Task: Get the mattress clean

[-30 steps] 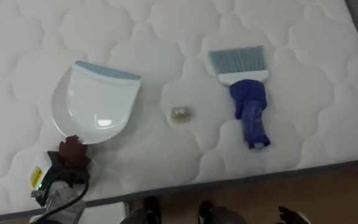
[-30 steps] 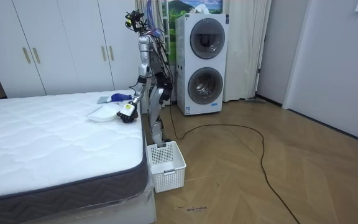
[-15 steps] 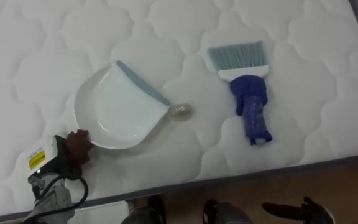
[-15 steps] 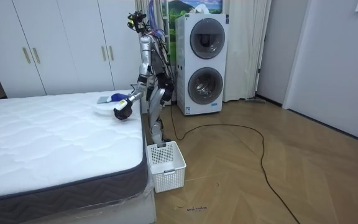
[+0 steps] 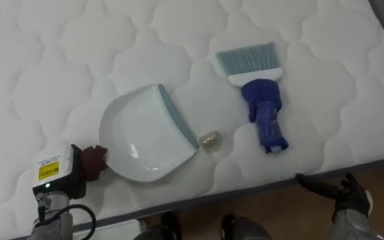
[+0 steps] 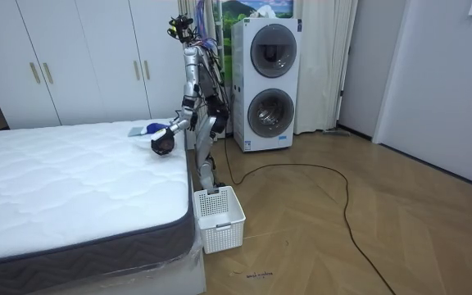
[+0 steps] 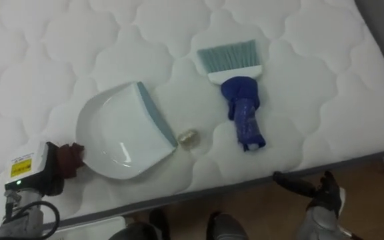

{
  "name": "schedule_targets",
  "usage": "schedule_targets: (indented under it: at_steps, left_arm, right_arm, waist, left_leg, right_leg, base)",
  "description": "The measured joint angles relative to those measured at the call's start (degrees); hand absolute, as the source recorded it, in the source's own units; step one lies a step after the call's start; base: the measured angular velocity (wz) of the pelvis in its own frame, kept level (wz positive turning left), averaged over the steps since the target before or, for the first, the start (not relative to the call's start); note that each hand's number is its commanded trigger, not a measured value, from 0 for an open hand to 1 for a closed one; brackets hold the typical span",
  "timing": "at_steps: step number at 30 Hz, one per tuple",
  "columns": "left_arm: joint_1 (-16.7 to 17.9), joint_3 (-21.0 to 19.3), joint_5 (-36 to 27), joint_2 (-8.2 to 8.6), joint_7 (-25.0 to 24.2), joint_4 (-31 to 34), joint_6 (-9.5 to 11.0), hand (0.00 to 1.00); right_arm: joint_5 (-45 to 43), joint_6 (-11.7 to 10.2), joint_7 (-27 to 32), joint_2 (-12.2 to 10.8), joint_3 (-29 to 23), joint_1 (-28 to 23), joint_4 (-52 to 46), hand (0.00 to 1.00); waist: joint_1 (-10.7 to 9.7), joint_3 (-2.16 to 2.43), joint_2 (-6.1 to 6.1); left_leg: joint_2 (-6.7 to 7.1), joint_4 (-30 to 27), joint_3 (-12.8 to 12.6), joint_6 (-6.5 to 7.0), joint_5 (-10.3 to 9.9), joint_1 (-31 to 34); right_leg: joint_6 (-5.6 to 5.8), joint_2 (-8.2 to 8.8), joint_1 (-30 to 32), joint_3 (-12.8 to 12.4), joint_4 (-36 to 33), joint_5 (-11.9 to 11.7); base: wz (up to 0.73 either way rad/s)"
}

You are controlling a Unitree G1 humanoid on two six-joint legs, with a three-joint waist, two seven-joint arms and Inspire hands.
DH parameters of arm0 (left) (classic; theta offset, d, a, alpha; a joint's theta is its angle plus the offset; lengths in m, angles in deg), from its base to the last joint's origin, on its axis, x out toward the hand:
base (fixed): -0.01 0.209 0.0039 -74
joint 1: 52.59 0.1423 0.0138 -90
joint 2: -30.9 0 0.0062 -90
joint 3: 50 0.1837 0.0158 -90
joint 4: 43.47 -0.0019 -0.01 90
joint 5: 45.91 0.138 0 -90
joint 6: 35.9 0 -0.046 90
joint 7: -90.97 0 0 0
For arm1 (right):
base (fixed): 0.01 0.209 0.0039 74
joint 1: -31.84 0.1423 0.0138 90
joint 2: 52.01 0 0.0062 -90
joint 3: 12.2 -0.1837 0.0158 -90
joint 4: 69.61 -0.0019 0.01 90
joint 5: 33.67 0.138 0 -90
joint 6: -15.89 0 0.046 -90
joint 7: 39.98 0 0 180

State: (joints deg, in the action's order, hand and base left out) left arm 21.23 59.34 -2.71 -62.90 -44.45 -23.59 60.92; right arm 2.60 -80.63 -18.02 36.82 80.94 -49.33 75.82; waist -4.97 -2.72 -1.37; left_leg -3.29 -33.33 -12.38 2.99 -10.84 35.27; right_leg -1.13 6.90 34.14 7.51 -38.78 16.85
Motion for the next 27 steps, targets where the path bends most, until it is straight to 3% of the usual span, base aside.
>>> schedule_targets:
  at_steps: [7,9,14,16,18,21,27]
  left_arm:
    - [1.2,0.1,2.5,-0.53,0.0,1.1,-0.4,1.0]
    - [1.7,0.1,2.4,-1.1,0.0,1.1,-0.4,1.0]
    - [1.6,0.0,2.4,-1.44,-0.1,1.1,-0.5,1.0]
    - [2.0,0.0,2.4,-1.46,-0.3,1.1,-0.5,1.0]
    - [2.1,0.0,2.5,-1.47,-1.0,1.3,-0.6,1.0]
    - [2.6,0.2,2.5,-1.58,-2.0,1.7,-0.8,1.0]
    - [5.3,1.9,2.5,-1.98,-3.8,3.3,-1.5,1.0]
  right_arm:
    - [-9.2,0.8,5.3,-0.5,0.1,-0.1,-1.4,0.0]
    - [-9.8,1.4,8.6,-1.0,0.2,-0.4,-4.8,0.0]
    - [-9.8,2.6,13.8,-1.2,2.0,-0.3,-8.5,0.0]
    - [-12.1,1.9,16.1,-1.0,1.8,-0.3,-11.2,0.0]
    - [-17.8,-1.5,18.1,0.3,1.9,0.4,-17.7,0.0]
    - [-26.7,-4.8,18.6,1.7,2.0,3.8,-22.5,0.0]
    - [-30.3,-5.4,18.8,1.7,2.9,5.3,-25.7,0.0]
  waist:
    - [0.4,0.01,0.08]
    - [0.4,0.01,0.09]
    - [0.5,0.03,0.06]
    - [0.4,0.03,0.06]
    - [0.4,0.04,0.08]
    - [0.5,0.06,0.11]
    - [1.1,0.7,0.47]
  left_leg:
    - [0.18,0.0,-0.8,0.09,-0.1,0.3]
    - [0.18,0.0,-1.9,0.16,-0.1,0.6]
    - [0.08,-0.3,-2.8,0.24,-0.1,0.9]
    - [0.06,-0.4,-2.9,0.24,-0.1,0.9]
    - [0.0,-0.5,-2.8,0.24,-0.1,0.9]
    - [-0.05,-0.5,-2.6,0.22,-0.1,0.7]
    - [-0.13,-0.1,-1.2,0.12,-0.1,-0.2]
  right_leg:
    - [0.19,0.0,1.0,-0.9,-0.6,0.1]
    - [0.28,0.0,2.5,-2.2,-1.5,0.1]
    - [0.18,0.0,3.4,-2.8,-2.3,0.1]
    - [0.15,0.02,3.5,-2.8,-2.3,0.0]
    - [0.11,0.08,3.4,-2.6,-2.5,0.0]
    - [0.06,0.12,3.0,-2.2,-2.5,0.0]
    - [-0.01,0.05,0.1,0.0,0.0,-0.1]
  base:
    - [-0.05]
    - [-0.23]
    - [-0.08]
    - [0.0]
    - [0.0]
    - [0.04]
    - [0.14]
